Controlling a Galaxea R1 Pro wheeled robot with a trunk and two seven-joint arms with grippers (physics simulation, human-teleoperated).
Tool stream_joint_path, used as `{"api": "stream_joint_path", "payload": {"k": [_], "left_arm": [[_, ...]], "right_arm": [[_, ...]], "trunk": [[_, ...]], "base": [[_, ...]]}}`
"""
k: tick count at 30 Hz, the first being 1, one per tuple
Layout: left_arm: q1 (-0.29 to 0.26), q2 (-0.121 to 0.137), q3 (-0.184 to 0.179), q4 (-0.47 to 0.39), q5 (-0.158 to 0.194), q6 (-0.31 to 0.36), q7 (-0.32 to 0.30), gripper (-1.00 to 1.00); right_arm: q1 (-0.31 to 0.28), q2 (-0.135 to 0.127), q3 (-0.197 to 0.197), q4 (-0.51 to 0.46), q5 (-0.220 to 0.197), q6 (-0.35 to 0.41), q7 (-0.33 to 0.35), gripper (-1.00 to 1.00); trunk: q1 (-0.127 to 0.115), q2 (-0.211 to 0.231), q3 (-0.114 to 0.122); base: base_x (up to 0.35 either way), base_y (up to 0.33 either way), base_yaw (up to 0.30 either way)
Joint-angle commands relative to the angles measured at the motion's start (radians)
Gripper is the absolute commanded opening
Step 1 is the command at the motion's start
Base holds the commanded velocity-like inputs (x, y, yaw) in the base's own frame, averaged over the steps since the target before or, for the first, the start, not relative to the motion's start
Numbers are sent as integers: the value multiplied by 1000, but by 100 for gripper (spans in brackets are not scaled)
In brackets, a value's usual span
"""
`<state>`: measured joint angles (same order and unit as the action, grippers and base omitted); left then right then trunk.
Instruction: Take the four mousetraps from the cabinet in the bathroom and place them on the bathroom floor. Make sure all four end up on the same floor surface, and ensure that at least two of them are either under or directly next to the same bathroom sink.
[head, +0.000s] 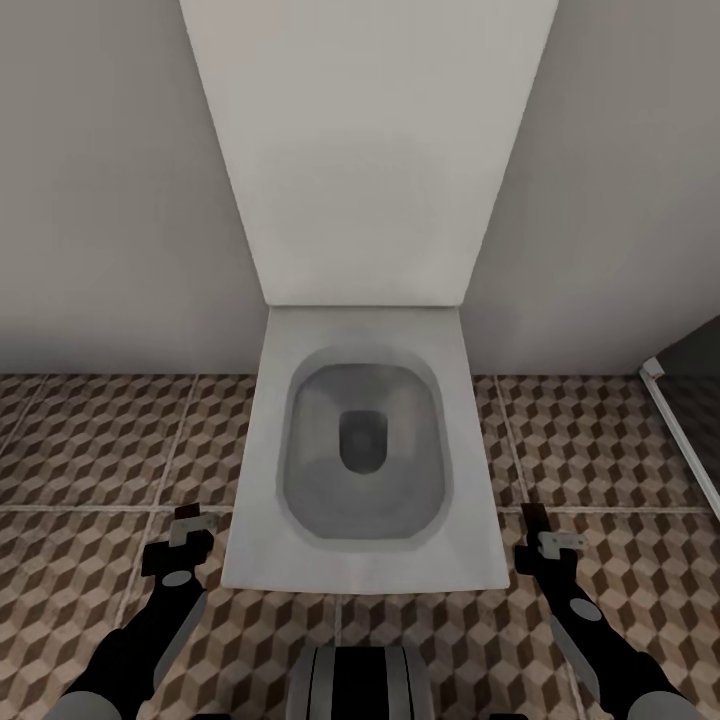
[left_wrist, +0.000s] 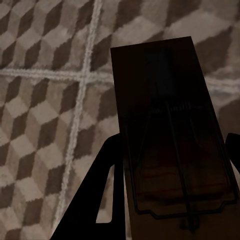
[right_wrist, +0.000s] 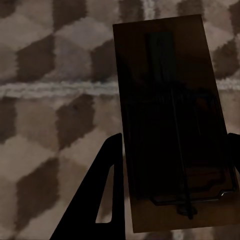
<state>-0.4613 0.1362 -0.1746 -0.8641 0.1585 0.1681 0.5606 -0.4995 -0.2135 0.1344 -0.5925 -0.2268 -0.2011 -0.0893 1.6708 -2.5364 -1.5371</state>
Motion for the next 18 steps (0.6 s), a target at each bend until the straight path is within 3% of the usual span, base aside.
{"api": "stream_joint_path", "payload": {"k": [1,9,15,18], "left_arm": [[0,1,-6,-1,7,5,12,-100],[0,1,-6,-2,6,5,14,-100],[0,5,-5,-1,6,5,11,-100],[0,4,-6,-1,7,5,10,-100]], "right_arm": [[-1,-1,9,0,-11,-4,-4,-100],[-1,-1,8,0,-11,-4,-4,-100],[-1,-1,8,0,-11,-4,-4,-100],[-1,-1,8,0,-10,-4,-5,-100]], "trunk": [[0,0,-1],[0,0,-1],[3,-2,-24],[3,-2,-24]], "base": [[0,0,0],[0,0,0],[0,0,0],[0,0,0]]}}
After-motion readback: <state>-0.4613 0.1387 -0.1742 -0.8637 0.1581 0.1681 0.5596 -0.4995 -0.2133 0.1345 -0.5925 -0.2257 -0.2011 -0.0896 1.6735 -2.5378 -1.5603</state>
